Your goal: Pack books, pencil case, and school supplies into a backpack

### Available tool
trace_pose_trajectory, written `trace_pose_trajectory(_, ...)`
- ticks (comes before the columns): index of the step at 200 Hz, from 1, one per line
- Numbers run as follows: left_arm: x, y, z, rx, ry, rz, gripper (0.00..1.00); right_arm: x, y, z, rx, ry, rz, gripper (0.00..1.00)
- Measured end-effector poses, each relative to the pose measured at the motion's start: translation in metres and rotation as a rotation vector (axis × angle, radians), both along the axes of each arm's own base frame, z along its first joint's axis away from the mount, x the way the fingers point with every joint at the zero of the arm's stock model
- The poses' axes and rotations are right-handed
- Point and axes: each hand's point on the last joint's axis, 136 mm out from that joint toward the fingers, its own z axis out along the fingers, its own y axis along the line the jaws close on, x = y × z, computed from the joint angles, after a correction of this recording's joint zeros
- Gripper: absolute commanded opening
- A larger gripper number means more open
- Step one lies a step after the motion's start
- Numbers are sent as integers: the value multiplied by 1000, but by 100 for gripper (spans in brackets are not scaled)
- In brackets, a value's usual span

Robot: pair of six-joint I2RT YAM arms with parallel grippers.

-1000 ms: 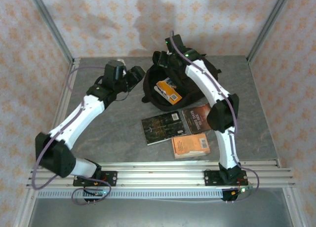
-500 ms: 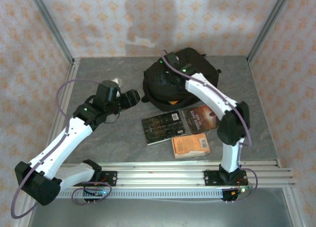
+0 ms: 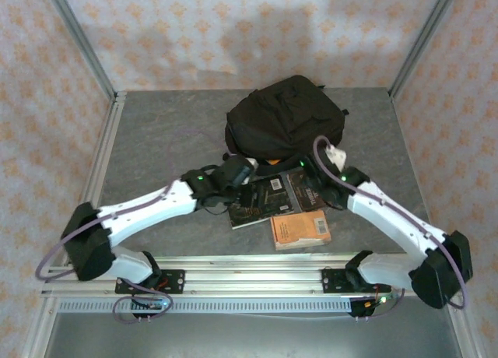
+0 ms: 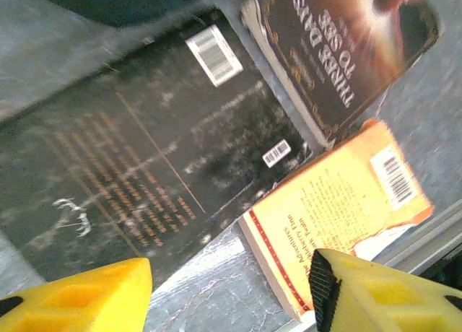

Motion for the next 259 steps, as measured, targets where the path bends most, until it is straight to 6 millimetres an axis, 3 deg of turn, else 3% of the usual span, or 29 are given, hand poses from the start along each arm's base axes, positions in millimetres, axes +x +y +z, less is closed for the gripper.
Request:
trace_pose_trajectory(22,-1,-28,-16,43,23,-65,58,-42,-25,-34,39,100,-150,59)
trace_pose_trajectory(49,7,-49,-24,56,35,-89,57,-80,-40,-55,140,154,-302,56)
trace_pose_trajectory(75,12,-55,-24,56,33,-88,57,-102,-43,-67,246,181,-406,76)
trace_pose_trajectory(128,13,-53,-24,69,31,-81,57,-127,-28,-109,395,307,-541,84)
trace_pose_trajectory(148,13,-50,-25,77,29,-77,57,-127,-22,-118,428,324,-558,79)
trace_pose_trajectory(178,11,-43,-32,103,31,-67,57,-113,-11,-119,462,301,-533,64)
trace_pose_trajectory(228,8,-32,-43,145,38,-56,57,-90,-11,-110,383,256,-423,37)
trace_pose_trajectory(259,7,-28,-47,161,42,-51,57,-69,-14,-101,322,249,-353,26)
